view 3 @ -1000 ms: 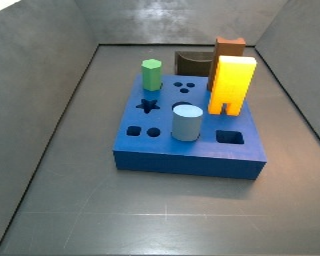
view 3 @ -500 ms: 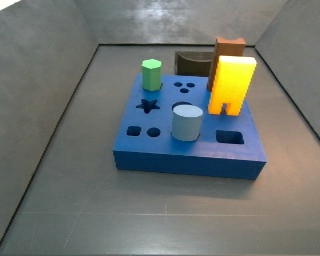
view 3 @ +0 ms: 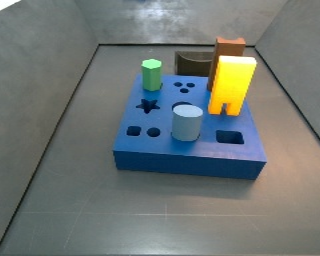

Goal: Pick up the star object. Move up. Move to above the board. Insert the star object.
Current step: Insert the star object.

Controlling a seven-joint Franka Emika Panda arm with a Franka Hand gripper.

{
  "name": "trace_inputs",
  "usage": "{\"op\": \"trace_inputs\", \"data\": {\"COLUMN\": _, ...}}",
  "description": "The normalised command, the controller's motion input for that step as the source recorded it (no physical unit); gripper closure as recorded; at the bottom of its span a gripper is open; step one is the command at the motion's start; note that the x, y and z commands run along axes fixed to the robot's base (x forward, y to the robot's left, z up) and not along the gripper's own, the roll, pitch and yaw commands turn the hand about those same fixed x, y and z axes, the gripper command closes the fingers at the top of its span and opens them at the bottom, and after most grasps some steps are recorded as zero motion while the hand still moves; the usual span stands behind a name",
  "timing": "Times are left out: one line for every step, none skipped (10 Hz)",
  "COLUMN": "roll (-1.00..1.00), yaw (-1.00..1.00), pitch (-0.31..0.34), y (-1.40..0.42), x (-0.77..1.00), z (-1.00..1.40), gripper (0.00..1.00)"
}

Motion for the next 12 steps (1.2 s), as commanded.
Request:
{"op": "trace_inputs", "data": {"roll": -0.09, "yaw": -0.05, "pitch": -0.096, "y": 0.25, "x": -0.37, "z": -1.00, "gripper": 1.00}}
{"op": "trace_inputs", "data": {"roll": -0.13, "yaw": -0.04, "pitch": -0.116, "y": 0.00, "x": 0.00, "z": -0.88, "gripper": 1.00}}
{"op": "trace_inputs", "data": {"roll": -0.05, "yaw": -0.03, "pitch": -0.120, "y": -0.05, "x": 0.20, "z": -1.00, "gripper": 1.00}}
{"op": "trace_inputs", "data": {"roll": 0.00, "yaw": -0.23, "pitch": -0.060, "y": -0.35, "x": 0.37, "z": -1.00, "gripper": 1.00}}
{"op": "trace_inputs", "data": {"roll": 0.07, "yaw": -0.37, "pitch": -0.137, "y": -0.49, "x": 0.36, "z": -1.00, "gripper": 1.00}}
{"op": "trace_inputs", "data": {"roll": 0.06, "yaw": -0.35, "pitch": -0.123, "y": -0.45, "x": 0.43, "z": -1.00, "gripper": 1.00}}
{"op": "trace_inputs", "data": {"roll": 0.05, "yaw": -0.37, "pitch": -0.066, "y": -0.35, "x": 0.52, "z": -1.00, "gripper": 1.00}}
{"op": "trace_inputs", "data": {"roll": 0.01, "yaw": -0.62, "pitch": -0.010, "y": -0.05, "x": 0.49, "z": -1.00, "gripper": 1.00}}
{"op": "trace_inputs", "data": {"roll": -0.06, "yaw": -0.77, "pitch": -0.064, "y": 0.15, "x": 0.10, "z": -0.87, "gripper": 1.00}}
{"op": "trace_inputs", "data": {"roll": -0.06, "yaw": -0.69, "pitch": -0.034, "y": 0.20, "x": 0.00, "z": -0.66, "gripper": 1.00}}
{"op": "trace_inputs", "data": {"roll": -0.06, "yaw": -0.62, "pitch": -0.044, "y": 0.19, "x": 0.00, "z": -0.65, "gripper": 1.00}}
{"op": "trace_inputs", "data": {"roll": -0.01, "yaw": -0.40, "pitch": -0.083, "y": 0.20, "x": -0.20, "z": -0.46, "gripper": 1.00}}
